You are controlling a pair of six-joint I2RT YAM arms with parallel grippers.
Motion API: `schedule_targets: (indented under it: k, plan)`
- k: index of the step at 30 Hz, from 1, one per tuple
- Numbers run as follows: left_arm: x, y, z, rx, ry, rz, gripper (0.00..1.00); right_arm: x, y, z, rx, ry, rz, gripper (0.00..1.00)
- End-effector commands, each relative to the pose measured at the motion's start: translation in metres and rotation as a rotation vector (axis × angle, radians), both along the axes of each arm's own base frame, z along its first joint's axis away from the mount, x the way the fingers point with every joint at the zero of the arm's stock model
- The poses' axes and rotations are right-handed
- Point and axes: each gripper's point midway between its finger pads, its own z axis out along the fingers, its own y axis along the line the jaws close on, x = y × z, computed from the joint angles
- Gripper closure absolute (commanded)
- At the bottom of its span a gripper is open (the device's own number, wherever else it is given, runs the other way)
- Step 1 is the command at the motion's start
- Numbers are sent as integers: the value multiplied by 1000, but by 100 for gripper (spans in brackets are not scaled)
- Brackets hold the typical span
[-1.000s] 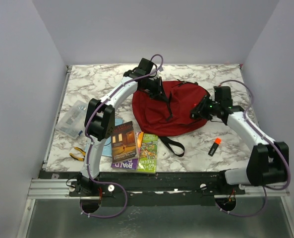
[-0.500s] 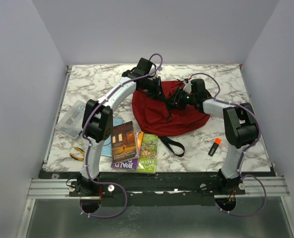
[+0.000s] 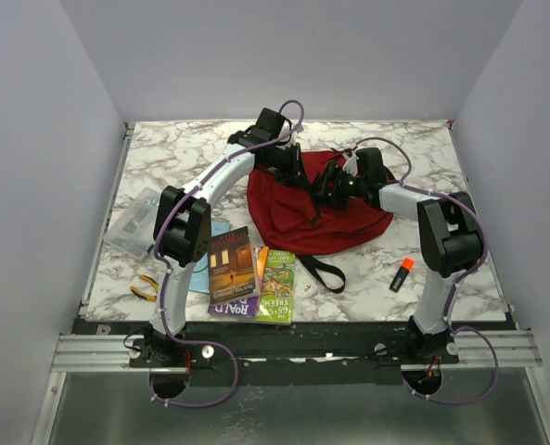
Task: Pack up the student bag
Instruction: Place the personal item in the student bag.
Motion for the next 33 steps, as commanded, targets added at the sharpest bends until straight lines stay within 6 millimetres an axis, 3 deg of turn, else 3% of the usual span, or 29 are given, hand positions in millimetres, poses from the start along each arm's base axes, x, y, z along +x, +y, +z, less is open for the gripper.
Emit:
schedule_targets:
  k: [1,4,8,11,14,17,22,27,32,33]
  plan:
    - [-4,-4,9,-27,3,-21,100,8,-16,16,-77,-34,-75,31]
    - [-5,-4,9,-25,4,-21,100,9,-19,5,-90,-10,-107,45]
    - [-6,-8,11,-44,16,-30,100,11,-11,-12,-34,14,-129,55]
    - [-6,-8,11,-32,1,-26,100,15,10,-22,-21,24,-114,57]
    - [-6,-11,8,-41,18,-35,100,24,43,-23,3,22,-60,61]
    - [-6,-8,1,-21,17,-27,100,24,56,-11,78,22,-27,62]
    - [-7,-11,-2,-27,31,-31,100,15,20,-8,-65,11,-62,59]
    - [-7,-13,-3,-34,42,-35,100,-1,-50,10,-298,-27,-185,51]
    - [-6,-12,-9,-23,45,-33,100,-29,-115,37,-544,-58,-352,34]
    - [-5,-11,-10,-15,40,-27,100,-40,-131,33,-603,-26,-403,29]
